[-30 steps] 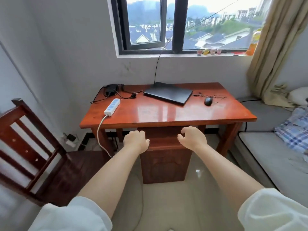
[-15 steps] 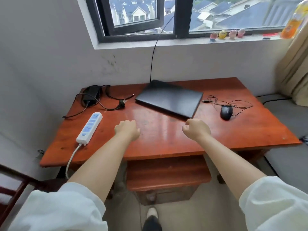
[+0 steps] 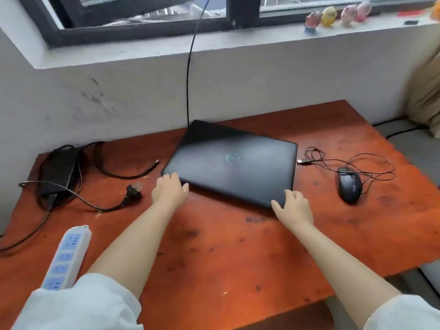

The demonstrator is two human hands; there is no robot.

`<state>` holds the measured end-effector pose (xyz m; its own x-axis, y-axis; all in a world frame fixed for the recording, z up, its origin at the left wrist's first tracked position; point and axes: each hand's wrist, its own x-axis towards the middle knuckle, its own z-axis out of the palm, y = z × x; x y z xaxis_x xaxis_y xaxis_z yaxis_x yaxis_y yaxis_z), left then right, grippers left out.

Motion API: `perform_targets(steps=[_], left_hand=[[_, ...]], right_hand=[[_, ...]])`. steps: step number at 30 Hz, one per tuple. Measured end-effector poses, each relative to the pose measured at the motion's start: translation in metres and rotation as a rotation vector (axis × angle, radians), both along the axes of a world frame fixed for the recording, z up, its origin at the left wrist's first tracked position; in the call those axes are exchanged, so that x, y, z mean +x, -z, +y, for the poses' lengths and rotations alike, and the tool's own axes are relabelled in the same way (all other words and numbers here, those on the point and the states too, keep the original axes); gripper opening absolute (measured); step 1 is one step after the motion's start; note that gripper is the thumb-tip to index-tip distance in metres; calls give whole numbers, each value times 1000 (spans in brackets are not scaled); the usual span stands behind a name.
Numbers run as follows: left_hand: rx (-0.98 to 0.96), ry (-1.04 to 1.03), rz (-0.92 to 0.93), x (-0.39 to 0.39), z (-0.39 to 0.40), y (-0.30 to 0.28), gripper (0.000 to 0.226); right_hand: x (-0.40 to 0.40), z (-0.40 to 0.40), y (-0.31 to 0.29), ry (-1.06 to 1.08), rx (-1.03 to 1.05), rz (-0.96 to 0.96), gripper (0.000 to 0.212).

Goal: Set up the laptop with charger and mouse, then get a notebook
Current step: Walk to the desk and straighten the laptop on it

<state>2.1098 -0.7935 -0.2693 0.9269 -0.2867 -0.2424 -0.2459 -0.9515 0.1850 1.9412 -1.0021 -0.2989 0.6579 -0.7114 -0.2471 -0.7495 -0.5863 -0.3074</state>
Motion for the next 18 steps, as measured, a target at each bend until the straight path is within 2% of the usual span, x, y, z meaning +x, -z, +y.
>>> perform_targets(steps=[4, 7, 10, 14, 18], left_hand=[[-72, -37, 7, 34, -15, 29, 44], [-110, -112, 15, 58, -19, 46, 54], [-90, -156, -27, 71, -26, 65, 57], [-70, -239, -98, 76, -41, 79, 66], [-78, -279, -72, 87, -42, 83, 76]], right_hand=[[16, -10, 30, -109, -30, 0, 79], [23, -13, 45, -91, -5, -83, 83], [27, -12, 57, -19, -33, -195, 73], [36, -10, 63, 130, -82, -286, 43], [46, -11, 59, 244, -28, -280, 37]])
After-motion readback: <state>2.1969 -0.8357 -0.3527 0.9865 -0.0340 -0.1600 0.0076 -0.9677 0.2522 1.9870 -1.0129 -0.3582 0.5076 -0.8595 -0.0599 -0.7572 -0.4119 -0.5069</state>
